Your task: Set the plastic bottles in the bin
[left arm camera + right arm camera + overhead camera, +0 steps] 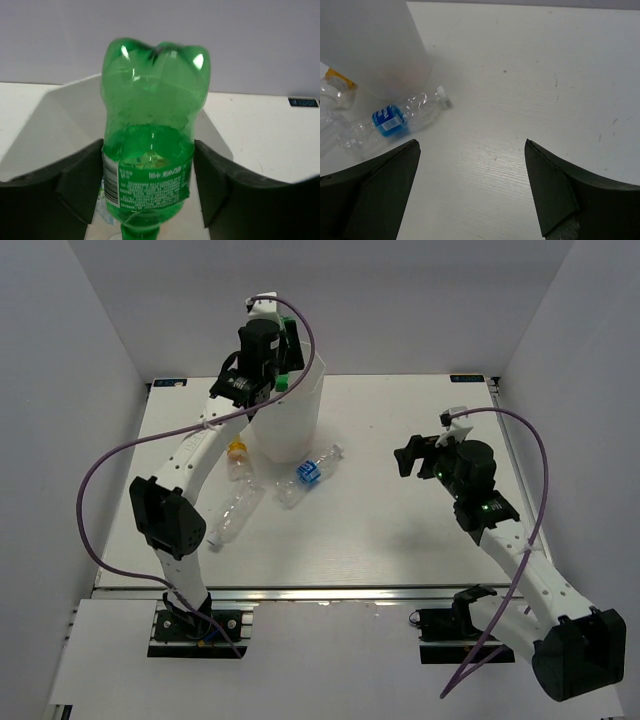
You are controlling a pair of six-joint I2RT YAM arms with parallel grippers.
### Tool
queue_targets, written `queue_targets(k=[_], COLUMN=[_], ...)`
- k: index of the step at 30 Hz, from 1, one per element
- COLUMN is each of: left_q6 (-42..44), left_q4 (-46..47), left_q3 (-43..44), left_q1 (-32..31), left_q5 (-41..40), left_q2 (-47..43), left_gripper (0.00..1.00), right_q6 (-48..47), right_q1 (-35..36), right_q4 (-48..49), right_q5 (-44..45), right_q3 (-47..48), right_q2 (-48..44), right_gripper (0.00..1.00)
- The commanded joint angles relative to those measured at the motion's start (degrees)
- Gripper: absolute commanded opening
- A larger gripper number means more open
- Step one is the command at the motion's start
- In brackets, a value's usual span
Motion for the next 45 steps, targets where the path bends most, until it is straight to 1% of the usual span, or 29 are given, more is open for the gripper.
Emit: queue_targets(k=[1, 3, 4, 6, 10, 12, 13, 14, 16, 17, 19, 20, 21, 24, 25, 26, 27, 29, 31, 33, 34, 37, 40, 42, 45], left_q6=[0.66, 0.83, 1.01, 1.53, 1.97, 1.89, 1.71, 1.54, 0.23, -0.48, -3.02, -4.25, -7.4, -10.94, -12.77, -13.92, -15.85, -17.44, -18.5, -19.55, -19.91, -20.35, -20.35, -20.26, -19.21], left_q4=[-0.41, -0.59, -0.59, -1.11, -1.9, -1.21, -0.59, 0.28, 0.99, 1.34, 3.0, 3.63, 4.07, 4.07, 4.25, 4.16, 4.07, 4.16, 5.99, 6.44, 6.18, 6.97, 8.28, 8.55, 9.6], left_q3=[3.77, 3.42, 3.24, 3.59, 3.86, 1.32, -0.17, -3.58, -7.29, -11.66, -17.04, -22.72, -25.39, -33.83, -35.77, -37.35, -40.06, -42.63, -46.32, -47.73, -47.82, -48.18, -48.61, -48.53, -48.7], left_q1=[-0.42, -0.07, 0.11, 0.2, 0.73, 1.08, 1.25, 1.6, 2.13, 3.0, 4.41, 6.51, 7.92, 13.02, 14.16, 16.61, 18.03, 21.01, 23.04, 24.36, 25.67, 26.48, 29.2, 29.55, 29.91], left_q5=[2.04, 1.6, 1.33, 1.07, -0.86, -1.92, -2.79, -3.41, -5.94, -6.75, -7.54, -7.55, -7.37, -5.35, -4.83, -3.43, -1.94, 0.09, -0.16, 0.18, 1.23, 4.23, 6.51, 7.91, 9.41], left_q2=[-2.48, -2.92, -3.19, -3.71, -5.64, -8.1, -9.33, -11.78, -14.6, -17.83, -21.45, -23.3, -26.53, -31.47, -32.45, -33.24, -34.38, -35.18, -35.44, -34.4, -32.91, -30.44, -27.89, -26.31, -25.08], left_gripper=[0.8, 0.95, 0.98, 0.98, 0.98, 0.98, 0.98, 0.98, 0.98, 0.98, 0.98, 0.98, 0.98, 0.98, 0.98, 0.98, 0.98, 0.98, 0.98, 0.98, 0.98, 0.98, 0.98, 0.98, 0.98], right_q6=[-0.12, 1.8, 2.25, 4.01, 11.46, 14.63, 17.7, 19.55, 24.72, 26.15, 29.83, 31.07, 32.22, 36.09, 36.97, 39.24, 40.22, 41.63, 43.12, 44.7, 45.23, 46.9, 47.69, 49.1, 53.14], right_q1=[-0.18, -0.18, -0.26, -0.18, 0.26, 0.61, 0.96, 1.49, 2.11, 2.72, 4.74, 5.53, 6.58, 7.91, 7.91, 8.0, 8.43, 8.96, 9.67, 9.93, 9.93, 10.19, 10.55, 10.9, 10.99], right_q4=[2.5, 3.46, 4.08, 5.39, 10.05, 11.02, 11.9, 12.25, 14.52, 15.24, 15.94, 15.77, 15.69, 15.69, 15.6, 15.34, 15.68, 16.04, 15.43, 12.71, 12.52, 12.43, 10.86, 9.54, 11.63], right_q5=[-6.27, -6.01, -6.27, -7.93, -9.35, -8.47, -8.56, -8.21, -8.2, -7.77, -3.84, -2.59, -1.71, -1.61, -3.18, -3.37, -3.2, -0.83, 2.84, 4.36, 5.06, 5.94, 5.86, 6.12, 6.65], right_q3=[2.55, 3.61, 3.7, 4.13, 5.01, 5.8, 6.76, 7.73, 8.44, 8.96, 11.06, 12.04, 13.09, 17.92, 20.54, 21.62, 22.23, 24.16, 25.57, 28.03, 28.48, 29.44, 31.46, 32.43, 30.86], right_q2=[4.02, 6.22, 6.93, 8.33, 13.69, 17.19, 18.52, 21.06, 23.79, 26.59, 29.51, 32.83, 34.51, 42.16, 44.09, 47.24, 48.49, 51.39, 53.76, 55.35, 56.58, 58.52, 60.89, 61.86, 62.83], right_gripper=[0.89, 0.89, 0.89, 0.89, 0.89, 0.89, 0.89, 0.89, 0.89, 0.89, 0.89, 0.89, 0.89, 0.89, 0.89, 0.89, 0.89, 0.89, 0.89, 0.89, 0.89, 0.89, 0.89, 0.89, 0.87])
